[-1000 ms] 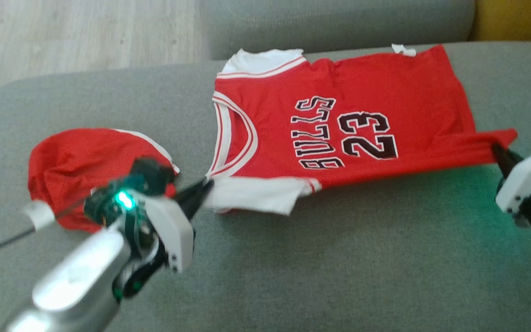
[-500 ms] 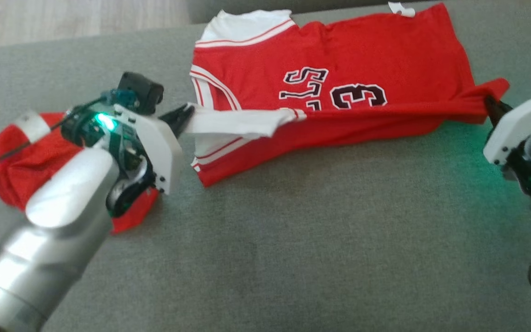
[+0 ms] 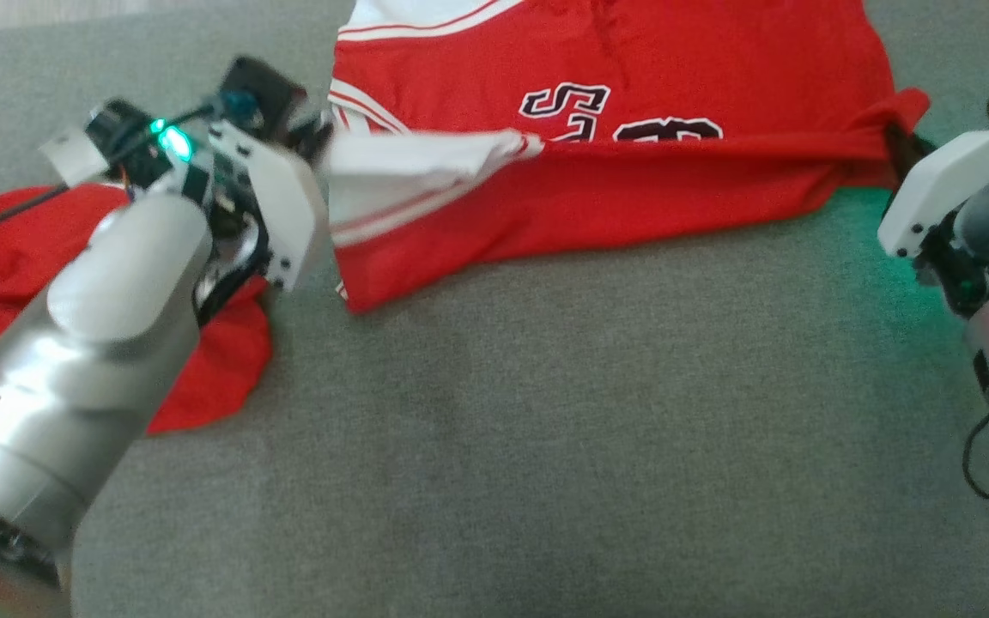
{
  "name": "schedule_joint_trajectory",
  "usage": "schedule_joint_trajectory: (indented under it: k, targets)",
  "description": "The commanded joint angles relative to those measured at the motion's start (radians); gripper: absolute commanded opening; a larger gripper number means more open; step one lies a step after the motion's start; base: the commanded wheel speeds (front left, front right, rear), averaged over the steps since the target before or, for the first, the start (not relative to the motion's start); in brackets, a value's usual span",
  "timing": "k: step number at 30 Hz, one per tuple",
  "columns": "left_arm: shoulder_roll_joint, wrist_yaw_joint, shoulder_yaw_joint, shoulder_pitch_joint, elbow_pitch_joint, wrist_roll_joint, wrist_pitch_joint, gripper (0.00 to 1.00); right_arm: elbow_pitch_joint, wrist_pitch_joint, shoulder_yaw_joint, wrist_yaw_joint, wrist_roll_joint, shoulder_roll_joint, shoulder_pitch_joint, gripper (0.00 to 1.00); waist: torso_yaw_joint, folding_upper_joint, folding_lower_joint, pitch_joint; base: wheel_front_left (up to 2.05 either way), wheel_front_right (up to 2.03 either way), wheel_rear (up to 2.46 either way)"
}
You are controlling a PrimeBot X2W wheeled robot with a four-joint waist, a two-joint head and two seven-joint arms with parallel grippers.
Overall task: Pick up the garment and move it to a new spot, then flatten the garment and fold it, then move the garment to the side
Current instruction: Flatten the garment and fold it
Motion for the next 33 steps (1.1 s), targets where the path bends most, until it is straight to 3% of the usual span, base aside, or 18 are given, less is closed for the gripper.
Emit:
schedule_joint_trajectory:
  k: [1, 2, 3, 9, 14, 21, 25, 33]
  targets:
    - [0.020, 0.004, 0.038, -0.074, -0.006, 0.010, -0.030, 0.47, -0.012, -0.021, 0.006, -0.001, -0.012, -0.006, -0.032, 0.00, -0.001, 0.0000, -0.0001, 0.009, 0.00, 0.00, 0.00]
    - [0.007, 0.017, 0.045, -0.088, 0.009, 0.017, -0.070, 1.00, 0.000, -0.042, 0.001, -0.001, -0.021, -0.006, -0.044, 0.39, -0.002, 0.0000, -0.0001, 0.013, 0.00, 0.00, 0.00]
    - [-0.007, 0.034, 0.056, -0.100, 0.024, 0.023, -0.116, 1.00, 0.016, -0.063, -0.012, -0.001, -0.024, -0.006, -0.056, 1.00, -0.002, 0.0000, -0.0001, 0.017, 0.00, 0.00, 0.00]
    - [-0.092, 0.111, 0.148, -0.122, 0.118, -0.009, -0.377, 1.00, 0.085, -0.189, -0.083, -0.001, -0.025, 0.007, -0.101, 1.00, 0.003, 0.0000, -0.0001, 0.002, 0.00, 0.00, 0.00]
    - [-0.138, 0.163, 0.213, -0.092, 0.130, -0.031, -0.545, 1.00, 0.039, -0.365, -0.074, -0.001, -0.073, -0.010, -0.072, 1.00, 0.013, 0.0000, -0.0001, -0.044, 0.00, 0.00, 0.00]
    - [-0.153, 0.258, 0.369, 0.163, -0.132, 0.023, -0.566, 1.00, -0.269, -0.425, -0.133, -0.001, -0.216, -0.046, 0.147, 1.00, 0.026, 0.0000, -0.0001, -0.122, 0.00, 0.00, 0.00]
    - [-0.176, 0.302, 0.436, 0.351, -0.274, 0.087, -0.566, 1.00, -0.459, -0.425, -0.221, -0.001, -0.299, -0.002, 0.334, 1.00, 0.030, 0.0000, -0.0001, -0.153, 0.00, 0.00, 0.00]
    - [-0.240, 0.327, 0.519, 0.612, -0.414, 0.193, -0.566, 1.00, -0.665, -0.425, -0.313, -0.001, -0.419, 0.105, 0.587, 1.00, 0.031, 0.0000, -0.0001, -0.196, 0.00, 0.00, 0.00]
